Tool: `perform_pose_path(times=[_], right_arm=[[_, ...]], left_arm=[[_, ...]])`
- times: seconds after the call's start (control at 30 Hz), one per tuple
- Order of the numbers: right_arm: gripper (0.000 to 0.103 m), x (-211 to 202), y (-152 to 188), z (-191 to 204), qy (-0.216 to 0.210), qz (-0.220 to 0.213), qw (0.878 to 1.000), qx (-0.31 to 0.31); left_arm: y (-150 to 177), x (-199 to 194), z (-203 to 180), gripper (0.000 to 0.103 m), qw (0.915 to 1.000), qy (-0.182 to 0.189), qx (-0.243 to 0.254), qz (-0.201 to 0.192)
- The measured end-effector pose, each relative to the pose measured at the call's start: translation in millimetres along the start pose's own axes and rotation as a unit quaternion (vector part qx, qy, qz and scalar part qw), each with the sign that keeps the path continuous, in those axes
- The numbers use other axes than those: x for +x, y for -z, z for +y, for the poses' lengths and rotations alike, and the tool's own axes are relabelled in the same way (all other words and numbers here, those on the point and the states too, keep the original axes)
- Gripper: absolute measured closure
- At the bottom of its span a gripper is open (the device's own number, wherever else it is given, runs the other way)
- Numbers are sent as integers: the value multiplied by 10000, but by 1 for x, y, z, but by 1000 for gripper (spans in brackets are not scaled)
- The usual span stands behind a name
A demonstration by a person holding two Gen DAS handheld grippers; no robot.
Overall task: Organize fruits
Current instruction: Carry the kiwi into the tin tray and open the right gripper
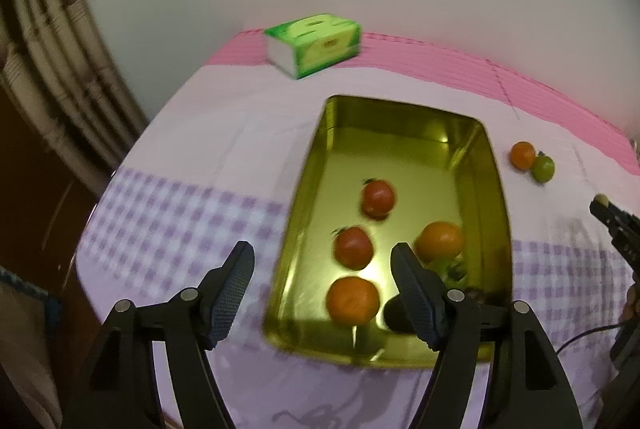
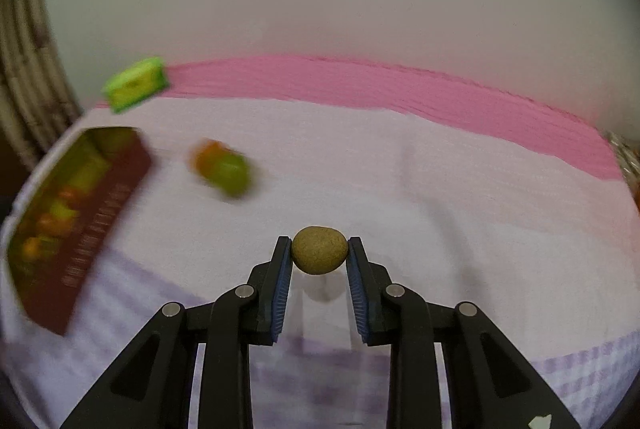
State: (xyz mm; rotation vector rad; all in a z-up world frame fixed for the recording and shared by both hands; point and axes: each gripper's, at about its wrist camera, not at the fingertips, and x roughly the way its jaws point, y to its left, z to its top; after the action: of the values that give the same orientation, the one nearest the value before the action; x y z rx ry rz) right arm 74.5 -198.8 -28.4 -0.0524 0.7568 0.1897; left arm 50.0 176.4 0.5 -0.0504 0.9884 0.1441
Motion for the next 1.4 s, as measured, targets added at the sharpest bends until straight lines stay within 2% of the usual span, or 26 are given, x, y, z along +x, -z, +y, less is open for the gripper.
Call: perform_pose_path(times=[0.2,0.27,0.37,0.5,0.8,1.2,1.4], right_arm=[[78,-20,-21,98,-917,-161,9934,-663],[78,-19,-25,130,-1161,-118,9893,-879],[78,-16,-25,169,-1359,-52,9835,-1192],[78,-7,-19,200,-1494,81,9777,-1471],[77,17,-11,230,-1550,350,9733,-1657],[77,21,-2,233,-1552,458,9732,-1634],[67,18,-3,233,-1563,442,9738,-1592]], left_arm=[[24,-7,34,32,9978,-191,-597,199],[24,-8,41,32,9968,-137,-768,186],[24,-7,44,31,9963,-167,-830,170],[24,-5,46,31,9956,-184,-896,218],[23,1,47,31,9950,-231,-929,294],[23,1,44,31,9952,-245,-895,319],[23,1,41,31,9959,-232,-810,337]])
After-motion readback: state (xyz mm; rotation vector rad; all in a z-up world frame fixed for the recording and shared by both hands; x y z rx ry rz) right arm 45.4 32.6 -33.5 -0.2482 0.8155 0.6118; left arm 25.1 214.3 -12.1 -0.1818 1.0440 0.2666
